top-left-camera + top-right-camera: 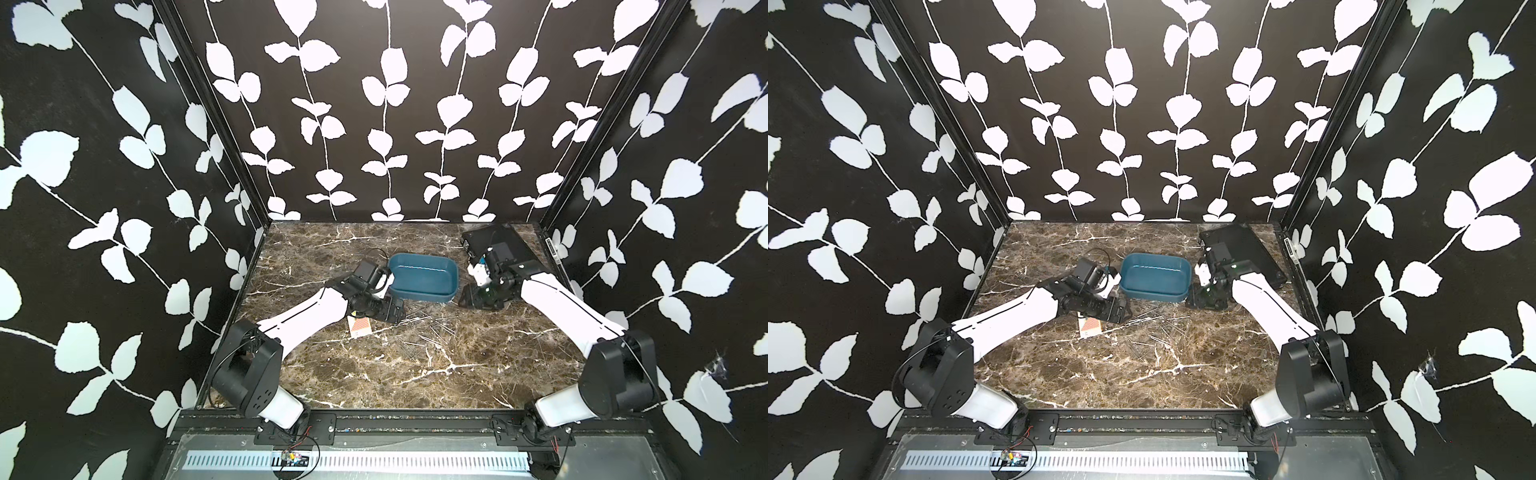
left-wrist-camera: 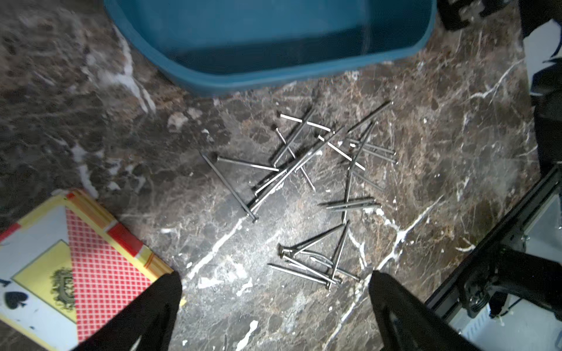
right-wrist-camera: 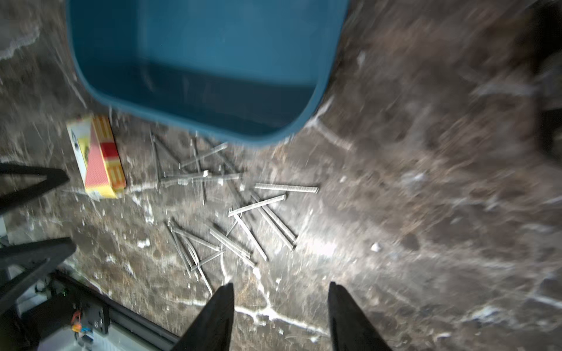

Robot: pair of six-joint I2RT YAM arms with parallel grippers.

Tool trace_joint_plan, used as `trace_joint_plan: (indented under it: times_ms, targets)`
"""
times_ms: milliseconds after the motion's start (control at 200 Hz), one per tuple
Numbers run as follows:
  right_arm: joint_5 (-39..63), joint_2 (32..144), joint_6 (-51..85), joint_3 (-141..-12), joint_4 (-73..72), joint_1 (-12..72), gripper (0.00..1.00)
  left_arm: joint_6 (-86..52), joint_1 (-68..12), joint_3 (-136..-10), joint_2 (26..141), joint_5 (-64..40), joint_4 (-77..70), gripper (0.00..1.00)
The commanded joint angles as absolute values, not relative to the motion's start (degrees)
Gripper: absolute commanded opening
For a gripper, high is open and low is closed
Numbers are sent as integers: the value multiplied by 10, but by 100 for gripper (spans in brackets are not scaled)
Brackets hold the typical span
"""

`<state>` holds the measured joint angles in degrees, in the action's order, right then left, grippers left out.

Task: Put the nails on the desktop into the storage box
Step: Pick up the nail from the center of the board.

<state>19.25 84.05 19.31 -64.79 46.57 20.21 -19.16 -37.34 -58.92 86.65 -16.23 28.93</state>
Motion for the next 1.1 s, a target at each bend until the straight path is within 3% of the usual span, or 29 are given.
trace_joint_plan:
  times_ms: [0, 320, 620, 1095]
  targets:
    - [197, 816, 201, -605, 455, 231, 51, -174, -394, -565, 836, -147, 309, 96]
    - [148, 858, 200, -599, 427, 256, 48, -203, -398, -506, 788, -121, 306, 93]
    - [102, 898, -26, -618, 381, 255, 48, -208, -398, -520, 781, -100, 314, 94]
    - [68, 930, -193, -605, 355, 257, 50, -200, -398, -531, 802, -106, 323, 95]
